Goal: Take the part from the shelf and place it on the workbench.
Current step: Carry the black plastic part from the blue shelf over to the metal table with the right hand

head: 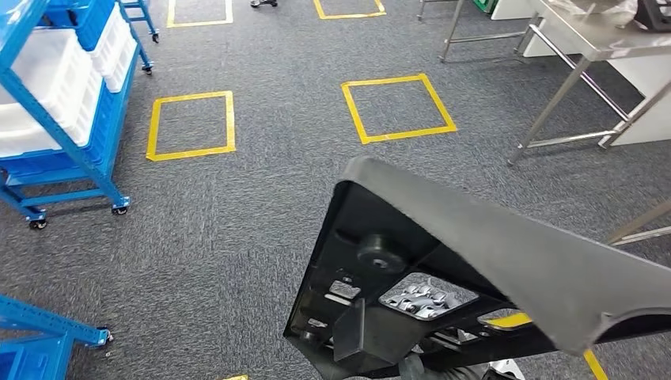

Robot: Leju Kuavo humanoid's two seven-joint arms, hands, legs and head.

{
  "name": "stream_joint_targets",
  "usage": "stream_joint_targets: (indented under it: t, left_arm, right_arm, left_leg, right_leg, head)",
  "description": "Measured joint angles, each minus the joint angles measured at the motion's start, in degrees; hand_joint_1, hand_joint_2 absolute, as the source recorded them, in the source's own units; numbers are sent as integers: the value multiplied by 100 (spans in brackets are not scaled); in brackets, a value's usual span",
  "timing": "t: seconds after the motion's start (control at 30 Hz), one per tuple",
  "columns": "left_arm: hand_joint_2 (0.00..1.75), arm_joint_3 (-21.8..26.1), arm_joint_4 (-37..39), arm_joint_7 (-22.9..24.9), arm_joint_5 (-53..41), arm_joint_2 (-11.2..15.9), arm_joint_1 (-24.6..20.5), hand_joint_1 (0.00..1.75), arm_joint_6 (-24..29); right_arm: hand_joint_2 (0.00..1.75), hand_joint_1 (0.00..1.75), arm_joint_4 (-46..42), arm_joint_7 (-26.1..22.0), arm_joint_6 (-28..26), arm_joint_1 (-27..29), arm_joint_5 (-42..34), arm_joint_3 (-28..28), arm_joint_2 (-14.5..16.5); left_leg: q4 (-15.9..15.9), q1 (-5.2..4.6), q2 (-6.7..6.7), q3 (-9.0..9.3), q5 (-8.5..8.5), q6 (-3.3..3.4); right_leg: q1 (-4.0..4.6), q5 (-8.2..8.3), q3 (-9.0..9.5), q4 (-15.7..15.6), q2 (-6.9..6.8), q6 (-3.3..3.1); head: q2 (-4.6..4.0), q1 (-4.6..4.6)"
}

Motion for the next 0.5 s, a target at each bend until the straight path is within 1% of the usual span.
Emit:
stream_joint_targets:
  t: [0.03, 0.07, 0.1, 0.13, 0.17, 0.2, 0.23, 0.27, 0.3, 0.33, 0.37, 0.4, 0.43, 0.47, 0.5]
  left_arm:
    - [0, -2, 0, -41, -22, -7, -1, 0, -33]
    - [0, -4, 0, -78, -47, -15, -3, 0, -66]
    - [0, -8, 0, -114, -69, -25, -6, 0, -96]
    - [0, -12, 0, -144, -89, -34, -13, 0, -128]
    - [0, -16, 0, -171, -110, -45, -24, 0, -158]
    - [0, -21, -1, -191, -127, -53, -40, 0, -184]
    - [0, -25, -1, -205, -140, -60, -53, 0, -202]
    - [0, -27, -2, -212, -149, -69, -62, 0, -214]
    - [0, -28, -2, -215, -146, -77, -66, 0, -221]
    - [0, -27, -2, -215, -141, -84, -63, 0, -225]
    - [0, -25, -2, -211, -135, -91, -59, 0, -229]
    - [0, -22, -2, -207, -128, -93, -54, 0, -231]
    - [0, -19, -2, -203, -125, -93, -51, 0, -231]
    - [0, -16, -2, -201, -123, -94, -52, 0, -233]
    - [0, -13, -2, -200, -123, -95, -55, 0, -238]
  right_arm:
    - [175, 171, 19, 0, -2, -2, 0, 27, -1]
    - [175, 171, 47, 0, 7, -20, -11, 50, -2]
    - [175, 171, 86, -1, 32, -52, -32, 68, -2]
    - [175, 171, 139, -1, 68, -96, -62, 82, -2]
    - [175, 171, 209, -1, 118, -148, -101, 95, -2]
    - [175, 171, 287, 1, 175, -201, -140, 105, -1]
    - [175, 171, 373, -1, 230, -271, -177, 116, 2]
    - [175, 171, 473, -2, 285, -362, -208, 132, 13]
    - [175, 171, 587, -1, 341, -468, -237, 156, 35]
    - [175, 171, 699, 0, 389, -581, -268, 184, 67]
    - [175, 171, 809, 4, 432, -687, -302, 214, 110]
    - [175, 171, 904, 7, 471, -779, -345, 238, 152]
    - [175, 171, 976, 7, 501, -859, -391, 254, 190]
    - [175, 171, 1033, 6, 530, -937, -449, 262, 223]
    - [175, 171, 1074, 5, 564, -1012, -520, 265, 251]
  left_leg:
    - [-2, -4, 49, 24, -16, -14]
    - [-4, -8, 98, 44, -32, -34]
    - [-8, -7, 150, 60, -45, -60]
    - [-17, -3, 203, 75, -55, -90]
    - [-31, 2, 263, 94, -62, -120]
    - [-31, 12, 288, 115, -78, -151]
    - [21, 17, 226, 114, -126, -176]
    - [171, 19, 107, 64, -224, -193]
    - [441, 24, -53, -55, -374, -205]
    - [798, 24, -198, -230, -550, -213]
    - [1168, 26, -274, -425, -702, -222]
    - [1439, 28, -306, -582, -776, -236]
    - [1520, 32, -317, -653, -734, -249]
    - [1377, 39, -327, -616, -576, -261]
    - [1034, 55, -362, -481, -338, -274]
  right_leg:
    - [34, 148, 213, -409, -133, -40]
    - [72, 250, 381, -737, -247, -82]
    - [114, 288, 476, -935, -331, -124]
    - [149, 271, 494, -995, -359, -158]
    - [163, 285, 492, -1018, -288, -183]
    - [146, 309, 517, -1063, -215, -206]
    - [124, 336, 556, -1122, -150, -232]
    - [101, 366, 592, -1180, -86, -260]
    - [77, 388, 623, -1219, -23, -283]
    - [81, 391, 626, -1226, 41, -304]
    - [82, 391, 620, -1218, 114, -314]
    - [82, 387, 616, -1205, 193, -315]
    - [78, 381, 614, -1187, 271, -309]
    - [69, 369, 614, -1162, 349, -294]
    - [57, 348, 614, -1124, 423, -271]
  head:
    - [0, -1]
    - [0, 1]
    - [0, 1]
    - [0, 3]
    - [0, 4]
    - [0, 4]
    - [0, 4]
    - [0, 2]
    - [0, 0]
    - [0, -2]
    - [0, -5]
    - [0, -5]
    - [0, -6]
    - [0, -6]
    - [0, -6]
